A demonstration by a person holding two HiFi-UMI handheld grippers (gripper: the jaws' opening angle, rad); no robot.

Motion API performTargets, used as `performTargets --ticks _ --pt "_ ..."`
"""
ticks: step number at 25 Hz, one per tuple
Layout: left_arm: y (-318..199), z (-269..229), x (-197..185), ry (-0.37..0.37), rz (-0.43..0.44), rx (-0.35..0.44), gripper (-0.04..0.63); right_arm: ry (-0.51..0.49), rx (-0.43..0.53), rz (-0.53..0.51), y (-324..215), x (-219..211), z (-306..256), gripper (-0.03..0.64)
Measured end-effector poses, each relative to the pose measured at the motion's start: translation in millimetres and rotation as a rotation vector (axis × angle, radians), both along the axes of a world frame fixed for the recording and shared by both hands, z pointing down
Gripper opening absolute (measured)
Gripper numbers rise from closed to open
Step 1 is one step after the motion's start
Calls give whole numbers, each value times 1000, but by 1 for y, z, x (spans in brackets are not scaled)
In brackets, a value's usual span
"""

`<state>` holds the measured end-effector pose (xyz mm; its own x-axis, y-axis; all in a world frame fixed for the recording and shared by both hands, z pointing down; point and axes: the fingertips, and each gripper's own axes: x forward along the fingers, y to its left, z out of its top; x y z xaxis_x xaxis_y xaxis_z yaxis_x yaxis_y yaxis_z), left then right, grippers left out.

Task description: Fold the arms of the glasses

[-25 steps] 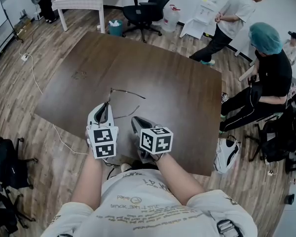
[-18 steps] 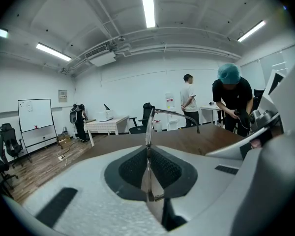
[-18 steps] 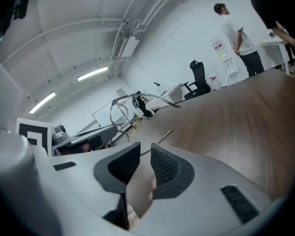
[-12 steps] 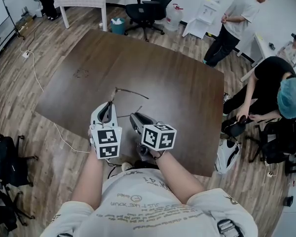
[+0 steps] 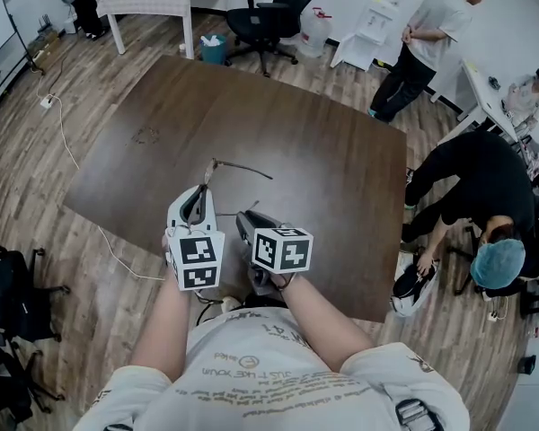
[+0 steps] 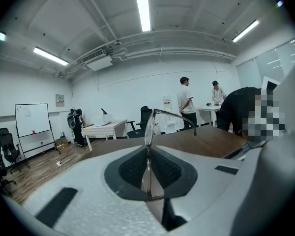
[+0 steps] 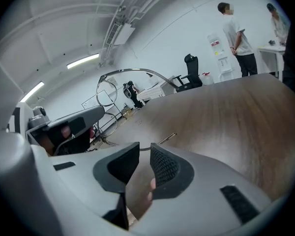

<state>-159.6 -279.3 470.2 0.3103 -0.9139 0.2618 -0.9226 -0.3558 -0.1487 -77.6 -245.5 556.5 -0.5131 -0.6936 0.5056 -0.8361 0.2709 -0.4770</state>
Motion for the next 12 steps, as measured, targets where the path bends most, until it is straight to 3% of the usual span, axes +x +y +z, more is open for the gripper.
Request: performTargets --ticks 12 --pt "-4 9 13 -3 9 -26 34 38 -40 -66 14 -5 15 80"
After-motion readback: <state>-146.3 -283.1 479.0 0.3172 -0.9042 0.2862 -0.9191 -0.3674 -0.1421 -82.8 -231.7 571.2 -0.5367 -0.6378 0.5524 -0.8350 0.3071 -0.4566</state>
